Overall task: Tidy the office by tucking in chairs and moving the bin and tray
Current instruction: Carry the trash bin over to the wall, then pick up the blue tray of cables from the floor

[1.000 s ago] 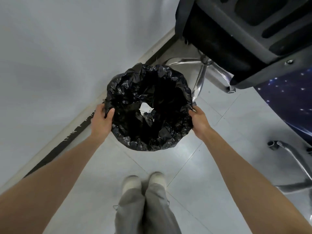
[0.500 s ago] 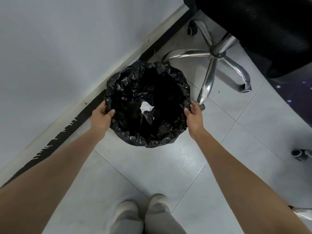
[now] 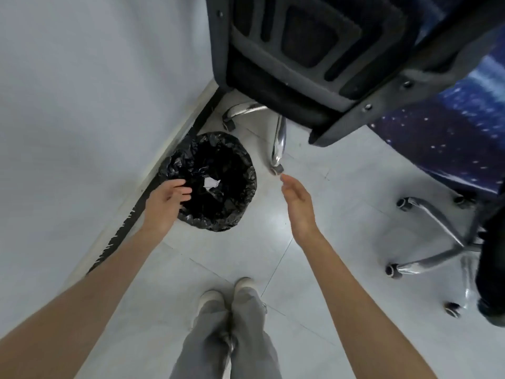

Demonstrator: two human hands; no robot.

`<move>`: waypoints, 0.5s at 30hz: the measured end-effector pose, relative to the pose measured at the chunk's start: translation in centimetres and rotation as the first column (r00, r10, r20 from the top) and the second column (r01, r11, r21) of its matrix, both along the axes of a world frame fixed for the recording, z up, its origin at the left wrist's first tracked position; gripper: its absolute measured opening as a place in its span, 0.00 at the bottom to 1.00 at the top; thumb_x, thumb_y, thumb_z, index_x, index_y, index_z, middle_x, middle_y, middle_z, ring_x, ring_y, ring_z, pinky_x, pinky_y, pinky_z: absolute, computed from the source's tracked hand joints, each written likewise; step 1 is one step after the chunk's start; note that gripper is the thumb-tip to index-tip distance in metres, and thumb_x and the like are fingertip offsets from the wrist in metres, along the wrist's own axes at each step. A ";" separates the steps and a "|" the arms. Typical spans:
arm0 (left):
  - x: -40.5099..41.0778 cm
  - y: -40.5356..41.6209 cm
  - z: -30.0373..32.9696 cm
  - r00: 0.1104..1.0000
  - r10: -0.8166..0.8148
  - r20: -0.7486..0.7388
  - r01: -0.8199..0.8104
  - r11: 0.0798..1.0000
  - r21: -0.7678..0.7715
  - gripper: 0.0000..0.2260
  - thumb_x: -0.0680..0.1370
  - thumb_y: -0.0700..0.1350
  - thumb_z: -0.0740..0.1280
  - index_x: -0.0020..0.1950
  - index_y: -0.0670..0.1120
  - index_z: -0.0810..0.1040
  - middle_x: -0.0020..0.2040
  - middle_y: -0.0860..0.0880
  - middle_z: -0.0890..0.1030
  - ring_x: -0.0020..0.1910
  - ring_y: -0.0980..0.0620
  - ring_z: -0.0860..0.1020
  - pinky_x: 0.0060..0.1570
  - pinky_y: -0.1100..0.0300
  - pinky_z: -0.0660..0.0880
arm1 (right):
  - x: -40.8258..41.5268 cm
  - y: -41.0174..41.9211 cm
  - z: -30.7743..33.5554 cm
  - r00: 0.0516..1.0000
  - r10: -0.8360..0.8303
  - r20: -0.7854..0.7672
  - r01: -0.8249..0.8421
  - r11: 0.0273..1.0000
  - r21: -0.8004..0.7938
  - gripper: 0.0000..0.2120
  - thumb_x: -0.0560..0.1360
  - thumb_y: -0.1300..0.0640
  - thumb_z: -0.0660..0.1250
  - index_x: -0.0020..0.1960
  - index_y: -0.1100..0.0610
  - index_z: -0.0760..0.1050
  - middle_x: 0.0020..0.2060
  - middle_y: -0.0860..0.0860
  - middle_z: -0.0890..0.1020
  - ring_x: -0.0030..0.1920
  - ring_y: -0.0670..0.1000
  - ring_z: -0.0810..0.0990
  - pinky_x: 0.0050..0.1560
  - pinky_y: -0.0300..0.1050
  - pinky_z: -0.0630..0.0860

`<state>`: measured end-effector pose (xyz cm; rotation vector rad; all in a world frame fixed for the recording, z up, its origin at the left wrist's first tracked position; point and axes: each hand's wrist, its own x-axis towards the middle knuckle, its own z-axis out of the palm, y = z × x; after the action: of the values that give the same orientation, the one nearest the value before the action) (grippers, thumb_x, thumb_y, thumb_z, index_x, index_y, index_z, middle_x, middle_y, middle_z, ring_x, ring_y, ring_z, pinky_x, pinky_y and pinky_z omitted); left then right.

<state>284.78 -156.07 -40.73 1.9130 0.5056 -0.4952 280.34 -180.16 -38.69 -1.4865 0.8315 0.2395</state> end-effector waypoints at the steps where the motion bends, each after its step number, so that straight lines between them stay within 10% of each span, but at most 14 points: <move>1: -0.5 -1.3 3.7 0.999 -0.019 0.044 0.023 0.997 -0.076 0.10 0.80 0.38 0.58 0.58 0.44 0.76 0.49 0.47 0.82 0.49 0.48 0.79 0.50 0.56 0.75 | -1.2 -0.8 3.5 0.998 -0.047 0.029 0.046 0.999 0.009 0.15 0.80 0.61 0.57 0.64 0.55 0.72 0.64 0.48 0.74 0.62 0.45 0.71 0.67 0.40 0.63; 7: -5.8 -9.4 23.9 0.967 -0.157 0.201 0.211 0.936 -0.283 0.11 0.78 0.40 0.59 0.58 0.45 0.75 0.49 0.49 0.82 0.50 0.52 0.80 0.52 0.62 0.76 | -10.4 -6.0 22.4 0.946 -0.248 0.210 0.239 0.969 0.067 0.15 0.78 0.67 0.55 0.58 0.57 0.76 0.57 0.47 0.79 0.62 0.47 0.75 0.68 0.46 0.68; 15: -14.0 -19.1 34.8 0.826 -0.485 0.288 0.563 0.742 -0.364 0.12 0.80 0.34 0.54 0.55 0.44 0.76 0.40 0.56 0.85 0.42 0.60 0.81 0.47 0.67 0.76 | -24.0 -11.9 35.5 0.796 -0.508 0.330 0.521 0.852 0.054 0.12 0.78 0.68 0.55 0.55 0.60 0.75 0.53 0.50 0.81 0.55 0.47 0.80 0.62 0.44 0.73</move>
<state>270.82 -175.13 -5.97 1.6149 -0.2775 -0.7278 256.38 -192.04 -3.21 -1.2312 0.9307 -0.4345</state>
